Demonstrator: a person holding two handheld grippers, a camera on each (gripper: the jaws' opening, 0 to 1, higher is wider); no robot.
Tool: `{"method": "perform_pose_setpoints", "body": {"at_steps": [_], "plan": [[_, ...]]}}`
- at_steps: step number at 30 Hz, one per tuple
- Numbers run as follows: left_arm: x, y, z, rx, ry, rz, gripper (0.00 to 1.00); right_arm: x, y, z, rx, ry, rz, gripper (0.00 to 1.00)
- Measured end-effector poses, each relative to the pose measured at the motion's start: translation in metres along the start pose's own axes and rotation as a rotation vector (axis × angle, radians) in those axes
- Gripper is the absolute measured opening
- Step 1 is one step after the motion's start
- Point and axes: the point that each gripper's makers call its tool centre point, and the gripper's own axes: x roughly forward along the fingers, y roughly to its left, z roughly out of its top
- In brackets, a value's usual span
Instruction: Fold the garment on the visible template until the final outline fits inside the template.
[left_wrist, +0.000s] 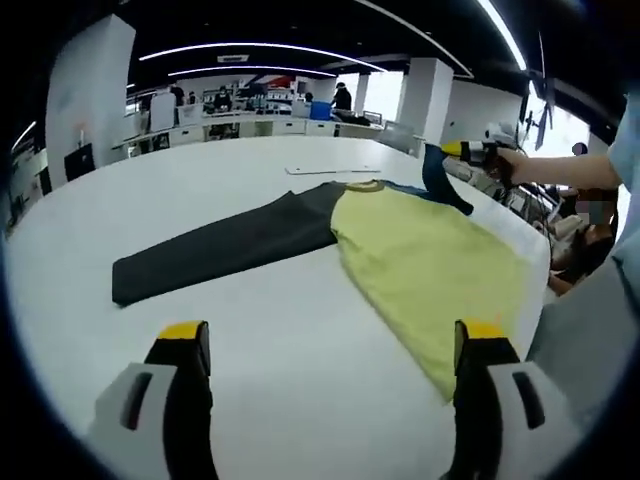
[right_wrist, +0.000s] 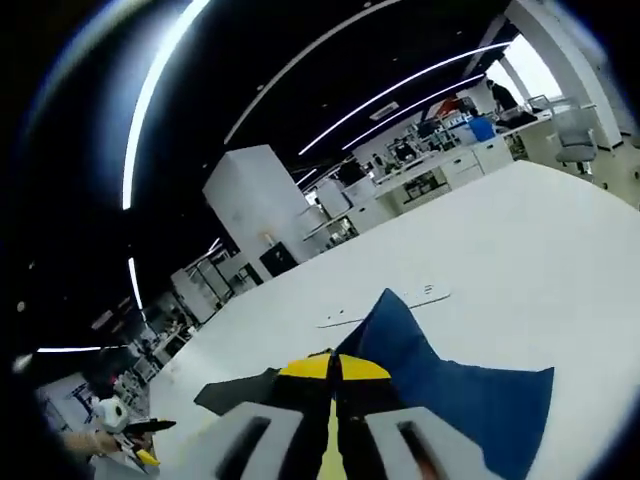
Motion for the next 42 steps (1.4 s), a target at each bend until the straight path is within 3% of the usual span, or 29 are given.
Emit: {"method": "perform_pose_setpoints", "body": {"at_steps": [7,13,25,34,42], "plan": [[-0.002,0.001,0.000,-0.010,-0.009,0.005,0.98,0.032,0.031,-0.014,0.002,0.038,0.064,0.00],[-0.003,0.000,-0.004,-0.013,-0.005,0.001,0.96,0.062,0.070,-0.034,-0.015,0.078,0.145,0.00],[-0.008,0.000,-0.012,-0.020,0.007,0.009,0.93,0.106,0.120,-0.069,-0.030,0.127,0.219,0.00],[-0.010,0.002,-0.008,-0.019,-0.002,0.017,0.92,0.121,0.143,-0.095,-0.035,0.180,0.244,0.00],[-0.010,0.004,-0.010,-0.028,-0.008,0.023,0.91,0.136,0.148,-0.115,-0.019,0.206,0.236,0.00]]}}
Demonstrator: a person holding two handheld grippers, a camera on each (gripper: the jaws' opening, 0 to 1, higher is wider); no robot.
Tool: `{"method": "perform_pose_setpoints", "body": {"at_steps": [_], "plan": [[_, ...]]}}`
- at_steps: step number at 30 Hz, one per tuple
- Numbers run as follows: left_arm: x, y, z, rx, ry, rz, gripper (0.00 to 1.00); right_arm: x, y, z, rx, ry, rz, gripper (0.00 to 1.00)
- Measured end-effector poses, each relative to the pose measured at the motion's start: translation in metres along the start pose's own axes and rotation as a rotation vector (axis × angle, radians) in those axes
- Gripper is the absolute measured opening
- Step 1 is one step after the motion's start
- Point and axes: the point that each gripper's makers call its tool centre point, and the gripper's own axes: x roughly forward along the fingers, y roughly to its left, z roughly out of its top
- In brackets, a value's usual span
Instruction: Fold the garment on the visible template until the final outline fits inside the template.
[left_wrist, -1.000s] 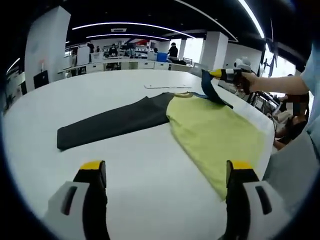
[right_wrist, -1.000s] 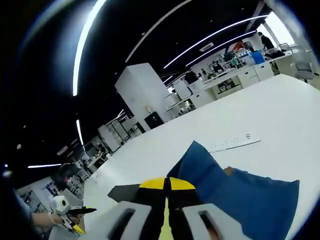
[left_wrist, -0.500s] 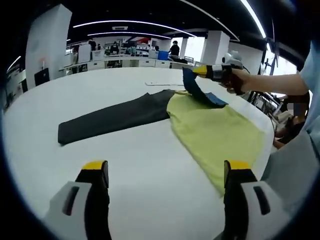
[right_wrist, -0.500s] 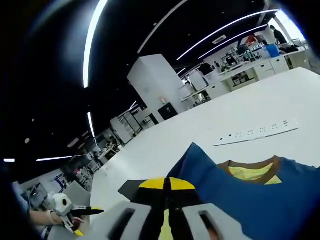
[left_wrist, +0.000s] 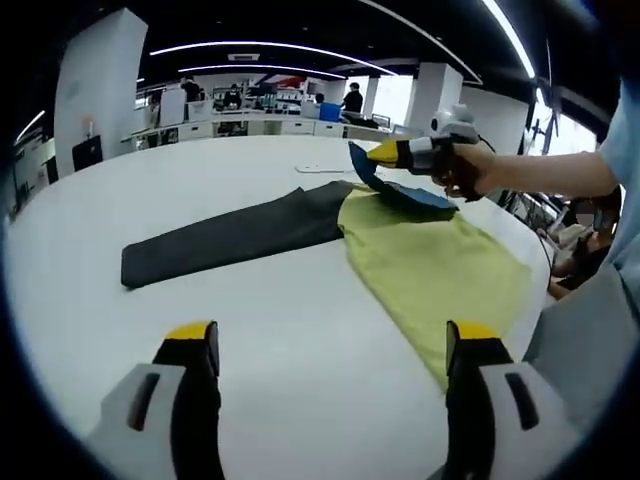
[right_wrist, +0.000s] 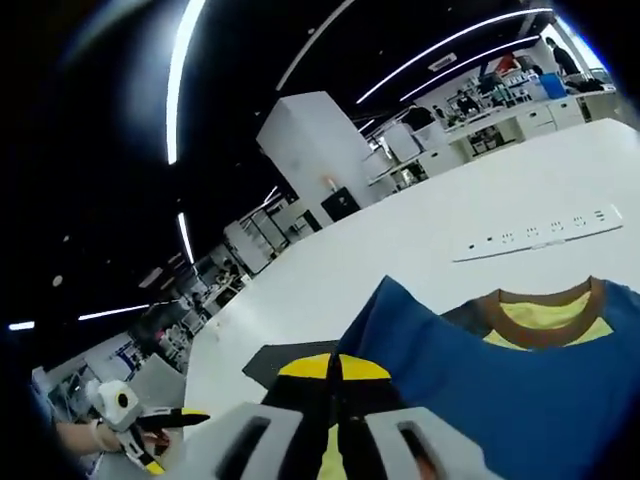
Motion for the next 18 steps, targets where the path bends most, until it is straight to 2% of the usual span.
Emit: {"method": "perform_pose_setpoints", "body": {"at_steps": [4,7,18], "plan": [[0.000,0.001,-0.002,-0.006,0.003,0.003,0.91,0.010,-0.011,-0.015,-0.016,0.043,-0.034,0.00],[0.001,0.001,-0.002,-0.011,0.002,0.004,0.91,0.015,-0.021,-0.028,0.007,0.072,-0.050,0.00],[0.002,0.002,-0.004,-0.021,0.002,0.007,0.90,0.023,-0.015,-0.060,-0.040,0.151,-0.043,0.00]]}}
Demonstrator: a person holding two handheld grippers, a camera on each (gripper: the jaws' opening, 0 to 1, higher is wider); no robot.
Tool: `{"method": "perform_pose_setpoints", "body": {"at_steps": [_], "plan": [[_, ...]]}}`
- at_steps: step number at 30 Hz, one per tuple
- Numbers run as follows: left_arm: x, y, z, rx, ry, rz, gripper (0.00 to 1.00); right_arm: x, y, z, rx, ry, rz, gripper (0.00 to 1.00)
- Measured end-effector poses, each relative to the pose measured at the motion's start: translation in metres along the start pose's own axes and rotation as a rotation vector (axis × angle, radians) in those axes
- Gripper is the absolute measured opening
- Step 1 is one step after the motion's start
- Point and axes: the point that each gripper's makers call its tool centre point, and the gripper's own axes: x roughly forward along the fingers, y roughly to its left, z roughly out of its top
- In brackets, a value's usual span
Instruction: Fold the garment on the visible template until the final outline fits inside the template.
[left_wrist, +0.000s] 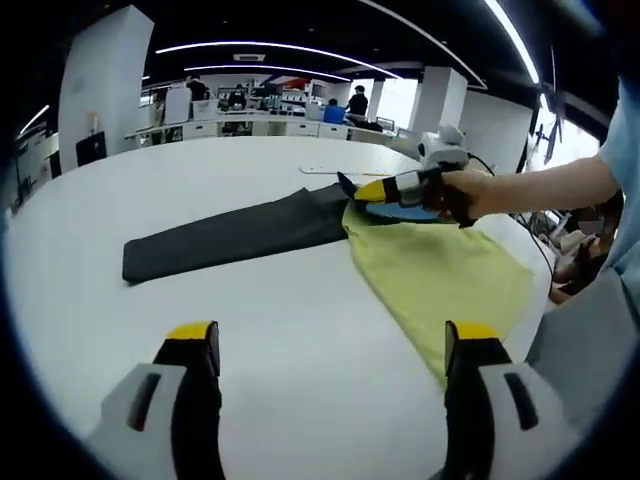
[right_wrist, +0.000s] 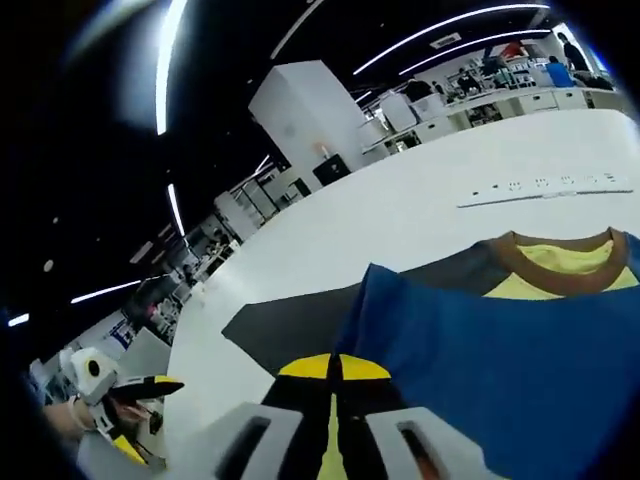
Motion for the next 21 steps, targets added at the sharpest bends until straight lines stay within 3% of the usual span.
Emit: {"method": "perform_pose_setpoints", "body": {"at_steps": [14,16,19,21], "plan": [[0.001,0.002,-0.002,-0.014,0.004,0.004,0.91,0.000,-0.009,-0.004,-0.051,0.014,-0.014,0.00],[0.001,0.002,-0.003,-0.013,0.008,0.005,0.91,-0.001,-0.010,-0.004,-0.072,0.009,-0.017,0.16],[0.001,0.002,-0.003,-0.016,0.010,0.004,0.91,-0.004,-0.012,-0.003,-0.172,0.010,-0.026,0.43],[0.001,0.002,-0.003,-0.016,0.010,0.004,0.91,-0.007,-0.011,-0.001,-0.194,0.001,-0.020,0.56]]}}
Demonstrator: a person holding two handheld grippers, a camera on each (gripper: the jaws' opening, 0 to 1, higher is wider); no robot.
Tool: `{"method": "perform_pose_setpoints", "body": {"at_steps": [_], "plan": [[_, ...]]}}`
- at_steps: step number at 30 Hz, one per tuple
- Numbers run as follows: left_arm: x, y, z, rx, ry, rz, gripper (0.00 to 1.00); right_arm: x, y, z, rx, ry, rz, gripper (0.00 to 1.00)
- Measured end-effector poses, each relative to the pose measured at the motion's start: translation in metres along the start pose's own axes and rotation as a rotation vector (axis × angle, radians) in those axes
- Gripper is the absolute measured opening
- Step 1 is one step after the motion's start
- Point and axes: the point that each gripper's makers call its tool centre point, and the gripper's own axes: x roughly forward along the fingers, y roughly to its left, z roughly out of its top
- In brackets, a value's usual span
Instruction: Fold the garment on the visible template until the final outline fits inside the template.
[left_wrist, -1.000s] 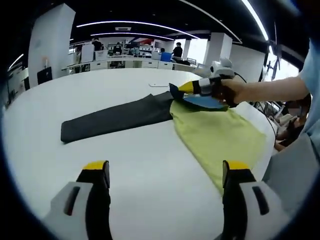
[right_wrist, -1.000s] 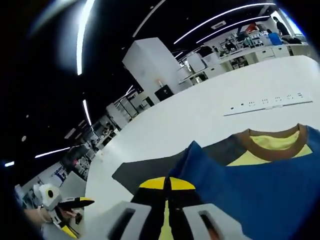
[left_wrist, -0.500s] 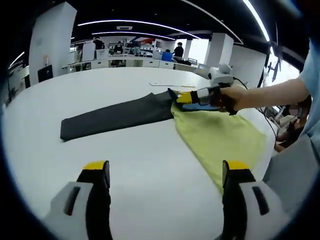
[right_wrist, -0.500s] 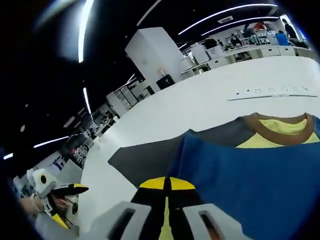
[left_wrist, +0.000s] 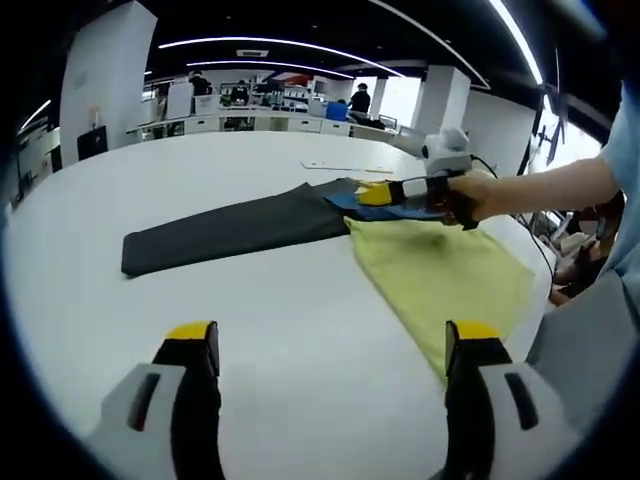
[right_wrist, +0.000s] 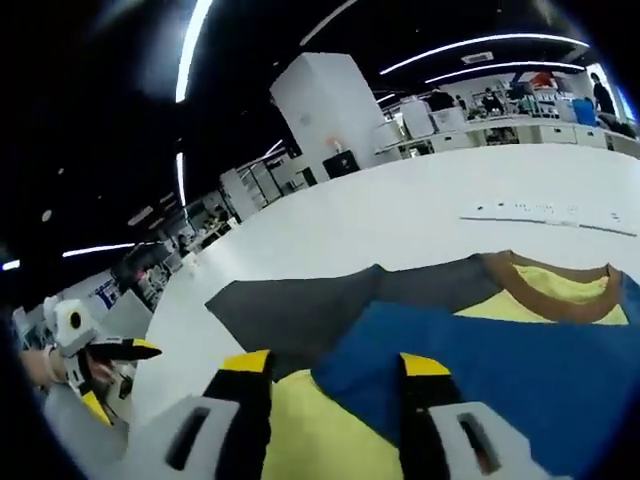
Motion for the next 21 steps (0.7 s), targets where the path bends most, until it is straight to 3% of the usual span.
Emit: {"method": "perform_pose_setpoints", "body": {"at_steps": [4,11,21], "plan": [[0.000,-0.002,0.000,0.006,0.003,-0.005,0.91,-0.005,-0.007,0.002,-0.009,-0.005,-0.015,0.75],[0.000,-0.002,0.000,0.000,0.000,-0.007,0.91,-0.010,-0.015,0.006,-0.026,-0.022,-0.035,0.98],[0.000,-0.002,0.001,-0.005,-0.002,-0.011,0.91,-0.027,-0.023,0.001,-0.056,-0.010,-0.059,1.00]]}}
